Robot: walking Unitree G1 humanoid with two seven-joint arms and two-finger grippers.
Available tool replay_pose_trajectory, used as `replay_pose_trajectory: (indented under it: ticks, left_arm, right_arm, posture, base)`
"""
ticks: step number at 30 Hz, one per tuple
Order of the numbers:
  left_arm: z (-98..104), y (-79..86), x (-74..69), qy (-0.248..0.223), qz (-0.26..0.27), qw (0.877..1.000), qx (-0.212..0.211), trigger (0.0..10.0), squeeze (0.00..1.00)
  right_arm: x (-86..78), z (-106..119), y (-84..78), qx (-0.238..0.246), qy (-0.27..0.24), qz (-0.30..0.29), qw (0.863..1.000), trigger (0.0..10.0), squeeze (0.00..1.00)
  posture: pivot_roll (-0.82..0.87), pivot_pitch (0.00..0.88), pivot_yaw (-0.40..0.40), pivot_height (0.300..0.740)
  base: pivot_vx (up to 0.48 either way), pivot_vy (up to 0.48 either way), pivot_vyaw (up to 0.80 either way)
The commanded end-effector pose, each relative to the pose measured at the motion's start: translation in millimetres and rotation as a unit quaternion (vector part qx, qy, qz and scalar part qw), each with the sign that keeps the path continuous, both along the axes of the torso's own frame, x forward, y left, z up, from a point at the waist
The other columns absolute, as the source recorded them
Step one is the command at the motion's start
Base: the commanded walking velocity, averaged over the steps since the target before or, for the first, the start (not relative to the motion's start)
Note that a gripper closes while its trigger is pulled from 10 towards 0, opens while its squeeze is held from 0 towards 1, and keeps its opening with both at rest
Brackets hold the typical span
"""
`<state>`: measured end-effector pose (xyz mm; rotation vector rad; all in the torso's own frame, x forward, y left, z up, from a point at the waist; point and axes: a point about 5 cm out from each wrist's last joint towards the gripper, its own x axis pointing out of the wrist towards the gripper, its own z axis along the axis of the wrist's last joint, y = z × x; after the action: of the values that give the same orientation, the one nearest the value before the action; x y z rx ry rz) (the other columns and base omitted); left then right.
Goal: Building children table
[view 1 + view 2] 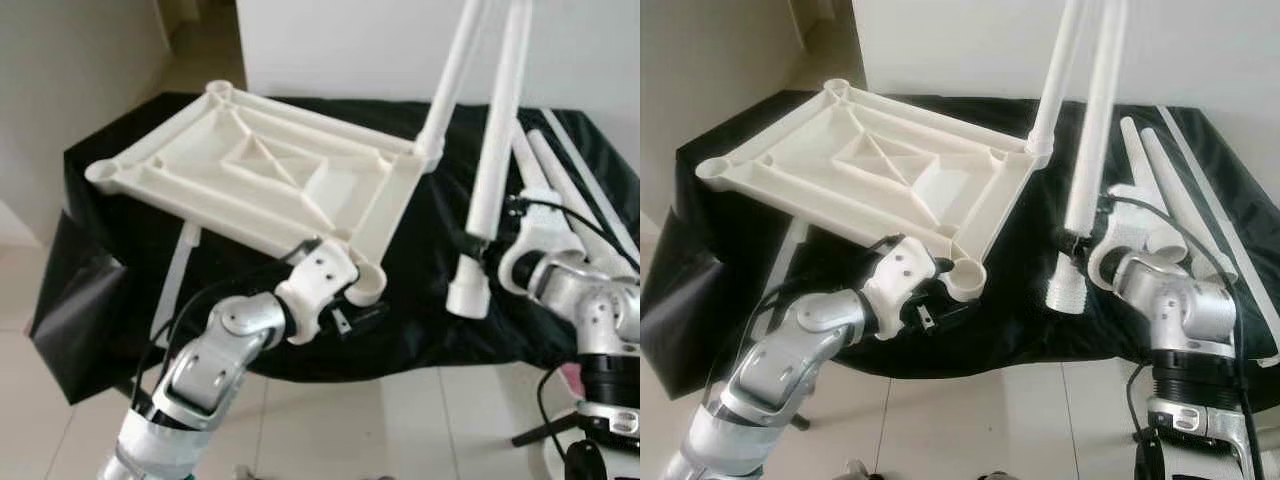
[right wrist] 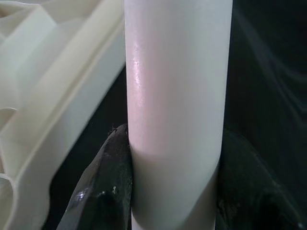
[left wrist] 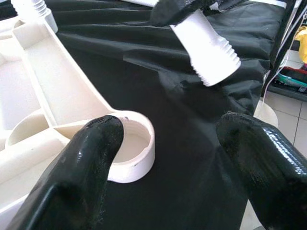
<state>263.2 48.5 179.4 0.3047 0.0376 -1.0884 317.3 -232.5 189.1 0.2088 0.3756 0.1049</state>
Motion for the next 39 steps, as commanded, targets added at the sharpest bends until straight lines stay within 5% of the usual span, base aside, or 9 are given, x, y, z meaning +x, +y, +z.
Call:
replay_pose_trajectory:
  ticks: [1, 17, 18, 21, 22, 34, 36, 38, 39]
  left_arm:
    - [-0.6, -2.1, 1.4, -0.006, 0.005, 1.000, 0.004, 10.0, 0.00]
    - [-0.4, -2.0, 0.8, -0.005, 0.004, 1.000, 0.003, 10.0, 0.00]
    - [-0.3, -1.9, 0.9, -0.005, 0.004, 1.000, 0.003, 10.0, 0.00]
    - [-0.3, -1.7, 1.1, -0.005, 0.005, 1.000, 0.003, 10.0, 0.00]
    - [-0.4, -1.6, 1.0, -0.005, 0.005, 1.000, 0.003, 10.0, 0.00]
    - [-0.7, -1.4, 0.3, -0.002, 0.005, 1.000, 0.002, 10.0, 0.00]
    - [-0.7, -1.2, 0.5, -0.001, 0.006, 1.000, 0.002, 10.0, 0.00]
    - [-0.5, -1.2, 0.6, -0.001, 0.006, 1.000, 0.001, 10.0, 0.00]
    - [-0.3, -1.0, 0.8, -0.002, 0.007, 1.000, 0.001, 10.0, 0.00]
  right_arm:
    - [-0.6, 0.1, -4.3, 0.011, 0.015, -0.020, 1.000, 10.0, 0.00]
    - [-2.4, -6.5, -10.3, 0.017, 0.058, -0.040, 0.997, 10.0, 0.00]
    - [-2.1, -6.2, -10.4, 0.018, 0.058, -0.041, 0.997, 10.0, 0.18]
    - [-2.0, -6.0, -10.5, 0.019, 0.058, -0.042, 0.997, 10.0, 0.18]
    - [-2.0, -5.6, -10.9, 0.018, 0.058, -0.044, 0.997, 10.0, 1.00]
    - [-1.0, -2.7, -13.3, 0.014, 0.053, -0.053, 0.997, 10.0, 1.00]
    - [-0.5, -2.4, -13.8, 0.009, 0.049, -0.055, 0.997, 10.0, 0.31]
    - [0.2, -1.3, -14.0, 0.001, 0.039, -0.056, 0.998, 10.0, 0.00]
    - [1.2, 2.4, -13.5, -0.022, 0.014, -0.055, 0.998, 10.0, 0.00]
  posture:
    - [-0.06, 0.043, -0.035, 0.740]
    - [-0.05, 0.048, -0.037, 0.740]
    - [-0.05, 0.049, -0.038, 0.740]
    - [-0.05, 0.049, -0.038, 0.740]
    - [-0.05, 0.050, -0.039, 0.740]
    - [-0.05, 0.055, -0.040, 0.740]
    - [-0.05, 0.056, -0.039, 0.740]
    - [-0.05, 0.057, -0.038, 0.740]
    - [-0.05, 0.059, -0.037, 0.740]
  base:
    - [0.000, 0.000, 0.00]
    - [0.000, 0.000, 0.00]
    - [0.000, 0.000, 0.00]
    - [0.000, 0.000, 0.00]
    - [0.000, 0.000, 0.00]
    - [0.000, 0.000, 0.00]
    - [0.000, 0.000, 0.00]
    - [0.000, 0.000, 0.00]
    - [0.000, 0.000, 0.00]
